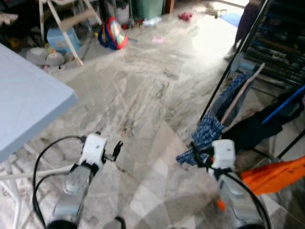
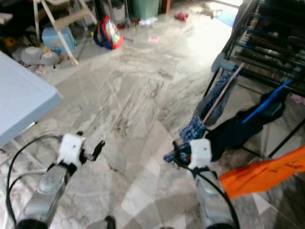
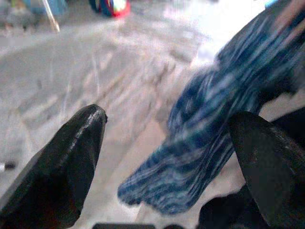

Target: Hang hanger

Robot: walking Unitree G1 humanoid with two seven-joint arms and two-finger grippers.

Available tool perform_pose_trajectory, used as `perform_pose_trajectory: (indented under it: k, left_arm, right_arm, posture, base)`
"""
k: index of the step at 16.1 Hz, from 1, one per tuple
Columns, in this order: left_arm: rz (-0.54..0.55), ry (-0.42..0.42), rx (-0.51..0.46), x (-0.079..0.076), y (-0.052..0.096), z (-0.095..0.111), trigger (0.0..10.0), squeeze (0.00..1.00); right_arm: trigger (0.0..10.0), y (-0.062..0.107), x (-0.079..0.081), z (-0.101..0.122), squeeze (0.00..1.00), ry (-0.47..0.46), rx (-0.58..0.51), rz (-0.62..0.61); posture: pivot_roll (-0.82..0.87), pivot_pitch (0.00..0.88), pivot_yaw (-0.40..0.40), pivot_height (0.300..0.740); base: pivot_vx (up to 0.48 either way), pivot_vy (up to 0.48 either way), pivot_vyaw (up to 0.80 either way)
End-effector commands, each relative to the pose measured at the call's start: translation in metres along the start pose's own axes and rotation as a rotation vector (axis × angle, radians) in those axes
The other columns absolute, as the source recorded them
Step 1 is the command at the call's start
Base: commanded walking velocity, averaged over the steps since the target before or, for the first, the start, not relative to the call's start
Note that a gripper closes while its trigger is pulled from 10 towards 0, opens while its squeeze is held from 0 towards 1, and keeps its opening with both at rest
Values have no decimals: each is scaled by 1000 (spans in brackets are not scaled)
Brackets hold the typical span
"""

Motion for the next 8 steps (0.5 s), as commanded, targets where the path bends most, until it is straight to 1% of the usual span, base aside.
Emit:
perform_pose_trajectory:
  k: [1,2,3,4,5,6,7,8]
  left_arm:
    - [34,11,-30,2,7,3,10000,0]
    - [51,16,-31,2,11,3,10000,0]
    - [120,10,-55,4,25,5,10000,0]
    - [203,0,-74,6,36,8,10000,0]
    - [219,9,-61,7,38,7,10000,0]
    - [215,47,-23,8,38,3,10000,0]
    - [122,64,-25,3,34,5,10000,0]
    - [101,-18,-34,5,32,10,10000,0]
  right_arm:
    - [10000,8,-3,3,0,-13,3,1]
    - [10000,12,-5,5,0,-9,-7,-4]
    - [10000,25,-9,12,0,18,-38,-26]
    - [10000,35,-16,16,0,32,-38,-66]
    - [10000,39,-19,18,0,-6,-34,-99]
    - [10000,42,-22,18,0,-37,-18,-134]
    - [10000,42,-21,19,0,-52,-2,-132]
    - [10000,42,-16,20,0,-25,13,-93]
  posture:
    - [103,205,-3,740]
    - [100,201,-1,740]
    - [99,203,-1,740]
    - [103,204,-13,740]
    - [109,206,-24,740]
    - [109,213,-34,740]
    - [108,219,-40,740]
    - [111,219,-43,740]
  base:
    - [0,0,0]
    - [0,0,0]
    - [0,0,0]
    - [0,0,0]
    - [0,0,0]
    - [0,0,0]
    - [0,0,0]
    - [0,0,0]
Point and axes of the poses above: a point about 5 cm out from each wrist's last joint towards the gripper, its own y axis pointing back from the gripper into the wrist, its own z axis along the axis of the wrist's last joint, x = y × z, the point moved 1 cm from there along -y, pointing out of the wrist towards the gripper, and after that the axes turned 4 degrees about y, right-handed, at the moved point
